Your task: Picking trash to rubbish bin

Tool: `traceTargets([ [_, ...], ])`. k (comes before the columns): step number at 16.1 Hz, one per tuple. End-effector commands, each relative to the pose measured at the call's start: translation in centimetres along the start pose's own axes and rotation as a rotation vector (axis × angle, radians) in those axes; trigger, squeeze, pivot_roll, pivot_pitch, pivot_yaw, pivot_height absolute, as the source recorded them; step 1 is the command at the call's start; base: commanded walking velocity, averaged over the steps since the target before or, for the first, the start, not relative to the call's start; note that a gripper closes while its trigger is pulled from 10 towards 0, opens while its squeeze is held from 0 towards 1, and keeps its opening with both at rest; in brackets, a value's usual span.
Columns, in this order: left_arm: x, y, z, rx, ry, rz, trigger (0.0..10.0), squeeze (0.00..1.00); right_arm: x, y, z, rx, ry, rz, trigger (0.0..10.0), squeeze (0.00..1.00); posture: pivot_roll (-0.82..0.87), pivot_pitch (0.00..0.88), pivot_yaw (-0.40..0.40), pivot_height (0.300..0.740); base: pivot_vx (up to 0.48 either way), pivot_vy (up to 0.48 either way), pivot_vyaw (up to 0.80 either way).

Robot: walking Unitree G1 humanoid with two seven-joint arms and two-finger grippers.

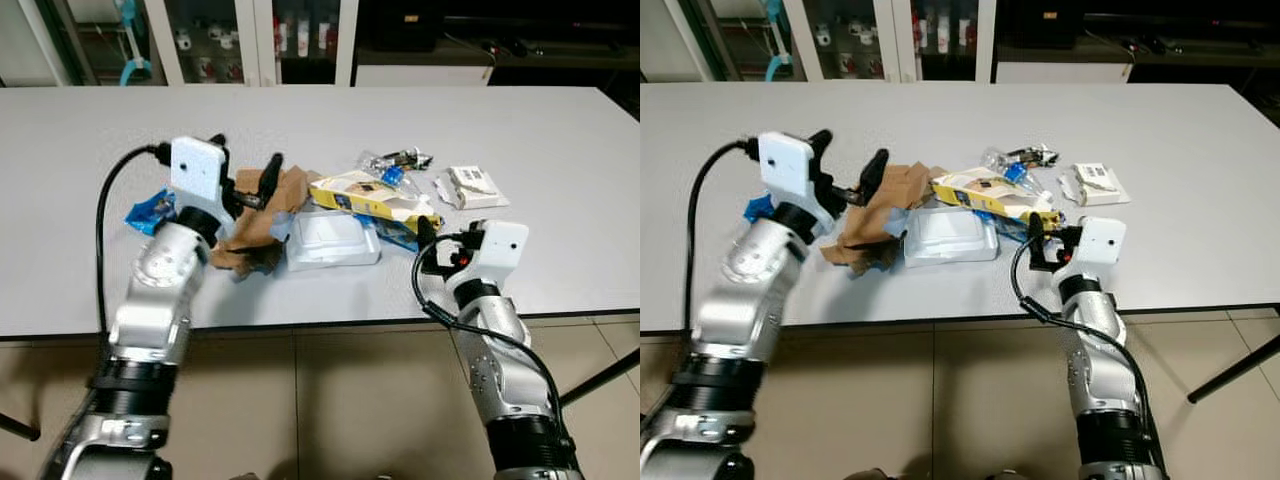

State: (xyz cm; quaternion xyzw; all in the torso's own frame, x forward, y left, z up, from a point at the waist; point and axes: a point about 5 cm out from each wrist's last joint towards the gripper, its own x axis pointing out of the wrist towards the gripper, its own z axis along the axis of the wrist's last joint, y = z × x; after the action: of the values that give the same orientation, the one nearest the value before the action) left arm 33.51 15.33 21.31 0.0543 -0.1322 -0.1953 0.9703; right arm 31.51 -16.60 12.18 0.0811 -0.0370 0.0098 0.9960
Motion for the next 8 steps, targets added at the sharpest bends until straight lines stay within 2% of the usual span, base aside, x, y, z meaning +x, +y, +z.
traceTargets([
  [1, -0.3, -0.1, 0.1, -0.013, 0.014, -0.056, 10.0, 0.0, 0.1, -0.6, 0.8, 0.025, -0.016, -0.021, 10.0, 0.0, 0.0, 0.092, -0.018, 0.74, 0.0, 0.0, 0.0],
  [5, -2.2, 1.6, -1.1, 0.036, 0.12, -0.077, 10.0, 0.0, 0.5, -2.2, 3.0, -0.002, -0.051, -0.02, 10.0, 0.0, -0.01, 0.08, -0.021, 0.74, 0.0, 0.0, 0.0],
  [8, -3.6, 2.0, -0.6, -0.009, 0.147, -0.102, 10.0, 0.0, 0.6, -3.1, 3.9, -0.011, -0.069, -0.033, 10.0, 0.0, 0.0, 0.074, -0.023, 0.74, 0.0, 0.0, 0.0],
])
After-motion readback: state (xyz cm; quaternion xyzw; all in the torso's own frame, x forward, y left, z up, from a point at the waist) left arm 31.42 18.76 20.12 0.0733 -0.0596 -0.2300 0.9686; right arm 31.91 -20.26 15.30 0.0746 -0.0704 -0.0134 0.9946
